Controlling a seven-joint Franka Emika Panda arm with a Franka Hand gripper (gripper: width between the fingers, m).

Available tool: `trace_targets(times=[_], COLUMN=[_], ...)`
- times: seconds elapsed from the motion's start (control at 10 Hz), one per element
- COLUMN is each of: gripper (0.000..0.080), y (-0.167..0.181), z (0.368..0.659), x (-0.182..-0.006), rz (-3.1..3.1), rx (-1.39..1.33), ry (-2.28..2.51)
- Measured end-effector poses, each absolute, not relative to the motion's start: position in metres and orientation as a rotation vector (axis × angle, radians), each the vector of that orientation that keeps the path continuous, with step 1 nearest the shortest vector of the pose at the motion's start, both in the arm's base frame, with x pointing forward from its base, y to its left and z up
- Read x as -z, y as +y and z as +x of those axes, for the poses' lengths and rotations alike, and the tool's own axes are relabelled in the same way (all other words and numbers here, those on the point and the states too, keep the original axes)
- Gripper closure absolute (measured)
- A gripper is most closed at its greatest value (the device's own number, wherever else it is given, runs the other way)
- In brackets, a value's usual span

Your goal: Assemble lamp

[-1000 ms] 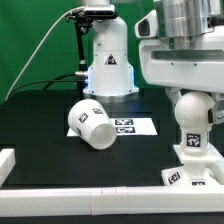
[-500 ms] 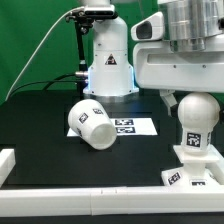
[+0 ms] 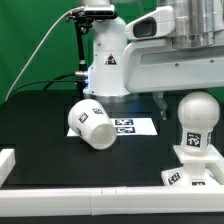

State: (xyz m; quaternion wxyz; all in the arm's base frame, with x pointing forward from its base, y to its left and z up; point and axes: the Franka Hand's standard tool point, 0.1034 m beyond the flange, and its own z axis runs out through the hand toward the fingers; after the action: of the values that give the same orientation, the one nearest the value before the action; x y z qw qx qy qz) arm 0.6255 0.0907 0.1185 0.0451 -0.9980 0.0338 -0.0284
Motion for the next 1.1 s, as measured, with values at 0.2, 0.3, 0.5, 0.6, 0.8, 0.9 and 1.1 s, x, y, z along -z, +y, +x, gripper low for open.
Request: trace_targets(times=[0.2,0.3,0.5,0.6,0.8,0.9,1.1], gripper=[0.0101,0.0101,0.0101,0.0101,0.0196,0.0225,0.0225], y=[0.0998,0.1029,0.0957,0.0957,0.0949,0.0951,0.0950], z=[0.6252,0.6237,0.6230,0.6230,0.6231,0.6231,0.6254], x=[-0.1194,-0.1185,-0.1168,-0.1166,-0.1165,-0.1164,-0.1164], rz=[-3.071,-3.051,-3.020,-3.022,-3.032,-3.043,-3.089], rx=[0.178,0.187,0.183,0.182,0.181,0.181,0.205], ry=[-0.412,-0.613,-0.784,-0.771,-0.726,-0.661,-0.313])
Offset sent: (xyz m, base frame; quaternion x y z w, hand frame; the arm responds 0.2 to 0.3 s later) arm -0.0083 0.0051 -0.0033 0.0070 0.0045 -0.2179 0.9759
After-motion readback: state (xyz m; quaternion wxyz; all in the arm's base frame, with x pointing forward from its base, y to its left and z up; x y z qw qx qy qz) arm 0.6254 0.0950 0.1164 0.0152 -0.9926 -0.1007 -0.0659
